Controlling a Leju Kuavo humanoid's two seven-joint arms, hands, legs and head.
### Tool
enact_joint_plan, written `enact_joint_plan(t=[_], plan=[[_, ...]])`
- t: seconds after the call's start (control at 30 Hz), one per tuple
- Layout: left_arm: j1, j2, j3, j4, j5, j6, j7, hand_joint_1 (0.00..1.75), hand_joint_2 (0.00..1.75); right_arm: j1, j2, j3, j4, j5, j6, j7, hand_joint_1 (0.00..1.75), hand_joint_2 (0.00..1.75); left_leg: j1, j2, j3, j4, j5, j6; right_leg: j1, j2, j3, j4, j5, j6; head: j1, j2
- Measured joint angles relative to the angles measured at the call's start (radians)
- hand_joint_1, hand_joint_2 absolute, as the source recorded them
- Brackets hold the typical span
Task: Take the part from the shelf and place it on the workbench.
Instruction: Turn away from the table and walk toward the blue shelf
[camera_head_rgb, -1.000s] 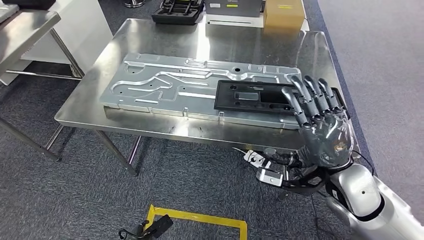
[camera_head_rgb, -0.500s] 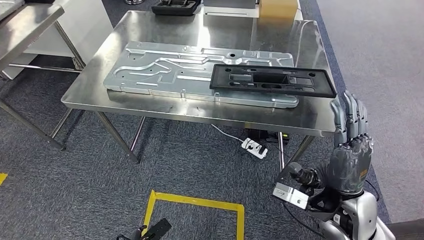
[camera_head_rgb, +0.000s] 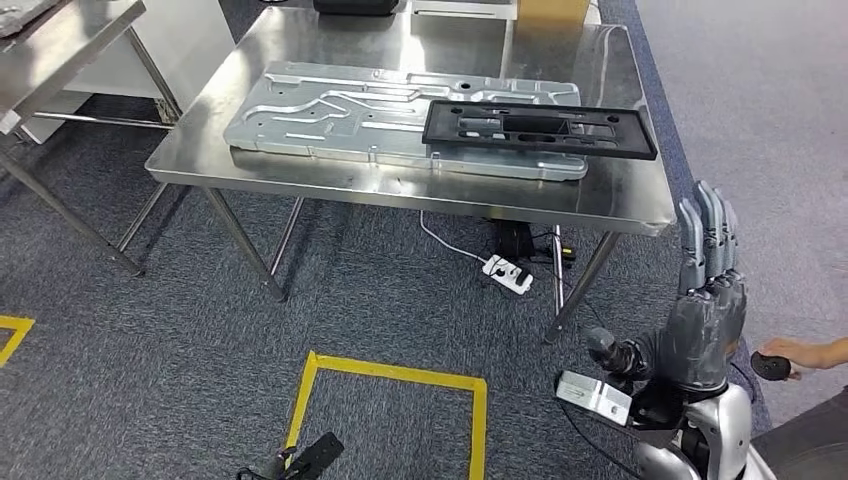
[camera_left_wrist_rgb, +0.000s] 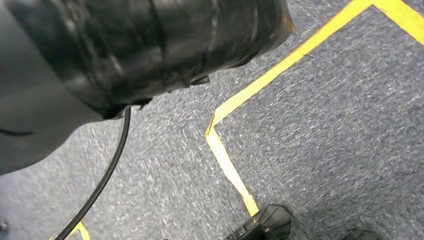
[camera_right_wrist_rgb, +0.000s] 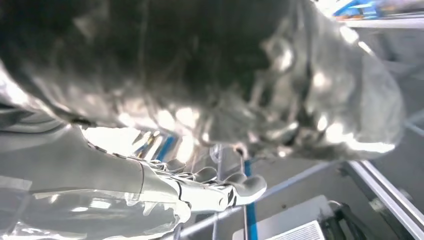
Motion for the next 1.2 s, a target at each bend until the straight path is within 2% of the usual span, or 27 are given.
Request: enact_joint_plan(t=[0.03, 0.07, 0.17, 0.2, 0.23, 0.27, 0.3, 0.33, 0.37, 0.4, 0.43, 0.47, 0.53, 0.57, 0.6, 0.67, 0.7, 0.73, 0.77, 0.8, 0.87, 0.9, 0.93, 1.0, 1.07, 1.13, 1.2], plan=[[0.008, 0.0, 0.005, 0.0, 0.011, 0.002, -0.008, 0.0, 0.0, 0.026, 0.036, -0.017, 0.002, -0.05, 0.0, -0.058, 0.0, 0.0, 0.002, 0.002, -0.005, -0.008, 0.015, 0.006, 0.0, 0.001, -0.001, 0.002, -0.009, 0.004, 0.001, 0.0], [0.017, 0.0, 0.009, 0.0, 0.024, 0.007, -0.014, 0.0, 0.0, 0.051, 0.071, -0.035, 0.006, -0.099, 0.0, -0.113, 0.0, 0.0, 0.005, 0.004, -0.012, -0.015, 0.031, 0.011, 0.0, 0.003, -0.007, 0.014, -0.036, 0.006, 0.002, 0.0], [0.046, 0.0, 0.028, 0.0, 0.074, 0.03, -0.033, 0.0, 0.0, 0.126, 0.172, -0.079, 0.073, -0.283, 0.0, -0.257, 0.0, 0.0, 0.005, 0.009, -0.056, -0.02, 0.073, 0.025, -0.003, 0.009, -0.036, 0.168, -0.203, 0.013, 0.005, 0.0], [0.056, 0.0, 0.036, 0.0, 0.092, 0.038, -0.041, 0.0, 0.0, 0.148, 0.204, -0.092, 0.115, -0.347, 0.0, -0.297, 0.0, 0.0, 0.004, 0.01, -0.076, -0.018, 0.087, 0.025, -0.004, 0.01, -0.039, 0.231, -0.233, 0.016, 0.005, 0.0], [0.066, 0.0, 0.045, 0.0, 0.109, 0.046, -0.048, 0.0, 0.0, 0.164, 0.233, -0.105, 0.162, -0.408, 0.002, -0.329, 0.0, 0.0, 0.003, 0.011, -0.096, -0.014, 0.1, 0.023, -0.005, 0.01, -0.034, 0.272, -0.226, 0.019, 0.005, 0.0], [0.075, 0.0, 0.054, 0.0, 0.127, 0.053, -0.054, 0.0, 0.0, 0.176, 0.262, -0.121, 0.219, -0.48, 0.008, -0.358, 0.0, 0.0, 0.003, 0.012, -0.119, -0.009, 0.113, 0.02, -0.007, 0.01, -0.017, 0.288, -0.197, 0.021, 0.006, 0.0], [0.084, 0.0, 0.064, 0.0, 0.145, 0.059, -0.057, 0.0, 0.0, 0.179, 0.29, -0.141, 0.29, -0.58, 0.025, -0.387, 0.0, 0.0, 0.003, 0.013, -0.143, -0.002, 0.125, 0.016, -0.011, 0.009, 0.015, 0.271, -0.16, 0.024, 0.006, 0.0], [0.091, -0.001, 0.073, 0.0, 0.162, 0.063, -0.058, 0.0, 0.0, 0.17, 0.313, -0.165, 0.383, -0.718, 0.059, -0.426, 0.0, 0.0, 0.003, 0.013, -0.166, 0.009, 0.134, 0.011, -0.015, 0.009, 0.064, 0.223, -0.143, 0.027, 0.005, 0.0], [0.096, -0.002, 0.082, 0.0, 0.177, 0.066, -0.058, 0.0, 0.0, 0.15, 0.33, -0.194, 0.488, -0.878, 0.106, -0.472, 0.0, 0.0, 0.002, 0.013, -0.186, 0.023, 0.142, 0.006, -0.016, 0.009, 0.124, 0.147, -0.152, 0.028, 0.006, 0.0], [0.1, -0.003, 0.09, 0.0, 0.188, 0.067, -0.056, 0.0, 0.0, 0.125, 0.341, -0.222, 0.609, -1.054, 0.164, -0.531, 0.0, 0.0, 0.002, 0.013, -0.202, 0.036, 0.148, 0.0, -0.016, 0.009, 0.175, 0.074, -0.177, 0.027, 0.004, 0.0], [0.103, -0.003, 0.098, 0.001, 0.195, 0.067, -0.052, 0.0, 0.0, 0.097, 0.348, -0.251, 0.742, -1.218, 0.227, -0.591, 0.0, 0.0, 0.002, 0.012, -0.212, 0.047, 0.154, -0.004, -0.014, 0.008, 0.207, 0.018, -0.205, 0.024, 0.004, 0.0], [0.105, -0.004, 0.105, 0.001, 0.199, 0.065, -0.044, 0.0, 0.0, 0.073, 0.354, -0.278, 0.865, -1.344, 0.277, -0.63, 0.0, 0.0, 0.004, 0.012, -0.219, 0.051, 0.16, -0.009, -0.008, 0.008, 0.22, -0.012, -0.221, 0.019, 0.004, 0.0], [0.111, -0.005, 0.115, 0.001, 0.198, 0.06, -0.026, 0.0, 0.0, 0.042, 0.373, -0.325, 1.085, -1.467, 0.343, -0.646, 0.0, 0.0, 0.012, 0.01, -0.227, 0.058, 0.162, -0.02, -0.004, 0.005, 0.211, -0.016, -0.215, 0.002, 0.007, 0.0], [0.115, -0.005, 0.117, 0.002, 0.197, 0.059, -0.018, 0.0, 0.0, 0.032, 0.384, -0.344, 1.169, -1.459, 0.356, -0.628, 0.0, 0.0, 0.016, 0.01, -0.234, 0.072, 0.142, -0.027, -0.002, 0.003, 0.206, -0.016, -0.208, -0.007, 0.007, 0.0], [0.119, -0.005, 0.118, 0.002, 0.197, 0.058, -0.012, 0.0, 0.0, 0.024, 0.396, -0.358, 1.244, -1.434, 0.366, -0.607, 0.0, 0.0, 0.019, 0.009, -0.244, 0.103, 0.107, -0.033, -0.002, 0.002, 0.2, -0.017, -0.199, -0.016, 0.005, 0.0], [0.122, -0.006, 0.122, 0.003, 0.197, 0.058, -0.006, 0.0, 0.0, 0.012, 0.418, -0.377, 1.362, -1.391, 0.379, -0.568, 0.0, 0.0, 0.021, 0.009, -0.276, 0.21, 0.013, -0.043, -0.001, -0.002, 0.183, -0.017, -0.184, -0.025, 0.001, 0.0], [0.122, -0.007, 0.125, 0.003, 0.198, 0.059, -0.003, 0.0, 0.0, 0.008, 0.428, -0.383, 1.407, -1.382, 0.382, -0.546, 0.0, 0.0, 0.022, 0.009, -0.29, 0.268, -0.016, -0.046, 0.0, -0.006, 0.174, -0.016, -0.177, -0.026, 0.0, 0.0], [0.121, -0.008, 0.129, 0.003, 0.199, 0.06, 0.001, 0.0, 0.0, 0.004, 0.437, -0.388, 1.45, -1.373, 0.386, -0.522, 0.0, 0.0, 0.022, 0.009, -0.296, 0.309, -0.024, -0.048, 0.001, -0.01, 0.165, -0.015, -0.172, -0.026, 0.0, 0.0], [0.122, -0.009, 0.132, 0.004, 0.2, 0.06, 0.004, 0.0, 0.0, -0.001, 0.445, -0.391, 1.493, -1.363, 0.391, -0.493, 0.0, 0.0, 0.022, 0.009, -0.286, 0.321, -0.01, -0.047, 0.002, -0.016, 0.157, -0.015, -0.167, -0.026, 0.0, 0.0], [0.122, -0.009, 0.134, 0.004, 0.201, 0.06, 0.009, 0.0, 0.0, -0.006, 0.453, -0.393, 1.537, -1.35, 0.399, -0.463, 0.0, 0.0, 0.021, 0.011, -0.258, 0.296, 0.016, -0.044, 0.002, -0.022, 0.153, -0.014, -0.163, -0.024, 0.0, 0.0], [0.122, -0.009, 0.135, 0.004, 0.204, 0.059, 0.018, 0.0, 0.0, -0.009, 0.464, -0.396, 1.605, -1.317, 0.419, -0.416, 0.0, 0.0, 0.016, 0.032, -0.159, 0.163, 0.058, -0.033, 0.003, -0.039, 0.151, -0.013, -0.158, -0.02, 0.0, 0.0], [0.12, -0.009, 0.136, 0.005, 0.206, 0.057, 0.021, 0.0, 0.0, -0.01, 0.468, -0.396, 1.626, -1.302, 0.428, -0.403, 0.0, 0.0, 0.01, 0.047, -0.114, 0.094, 0.062, -0.026, 0.004, -0.047, 0.152, -0.013, -0.156, -0.017, 0.0, 0.0], [0.118, -0.008, 0.136, 0.005, 0.207, 0.056, 0.023, 0.0, 0.0, -0.012, 0.471, -0.396, 1.643, -1.29, 0.433, -0.396, 0.0, 0.0, 0.005, 0.058, -0.084, 0.046, 0.059, -0.02, 0.004, -0.056, 0.152, -0.013, -0.154, -0.013, 0.0, 0.0], [0.115, -0.008, 0.137, 0.005, 0.208, 0.055, 0.024, 0.0, 0.0, -0.021, 0.478, -0.396, 1.671, -1.28, 0.438, -0.39, 0.0, 0.0, -0.002, 0.054, -0.072, 0.015, 0.054, -0.012, 0.005, -0.074, 0.153, -0.014, -0.15, -0.004, 0.0, 0.0], [0.119, -0.007, 0.137, 0.005, 0.21, 0.055, 0.025, 0.0, 0.0, -0.029, 0.483, -0.396, 1.698, -1.277, 0.438, -0.388, 0.0, 0.0, 0.006, 0.038, -0.071, 0.002, 0.064, -0.004, 0.005, -0.065, 0.151, 0.0, -0.163, 0.005, 0.0, 0.0], [0.12, -0.007, 0.137, 0.006, 0.21, 0.054, 0.026, 0.0, 0.0, -0.032, 0.484, -0.396, 1.722, -1.276, 0.438, -0.386, 0.0, 0.0, 0.012, 0.023, -0.071, -0.008, 0.076, 0.006, 0.004, -0.025, 0.116, 0.079, -0.215, 0.011, 0.003, 0.0], [0.119, -0.008, 0.137, 0.006, 0.21, 0.054, 0.026, 0.0, 0.0, -0.033, 0.484, -0.396, 1.746, -1.276, 0.438, -0.385, 0.0, 0.0, 0.01, 0.004, -0.082, -0.002, 0.08, 0.012, 0.004, 0.002, 0.056, 0.21, -0.279, 0.012, 0.004, 0.0]])
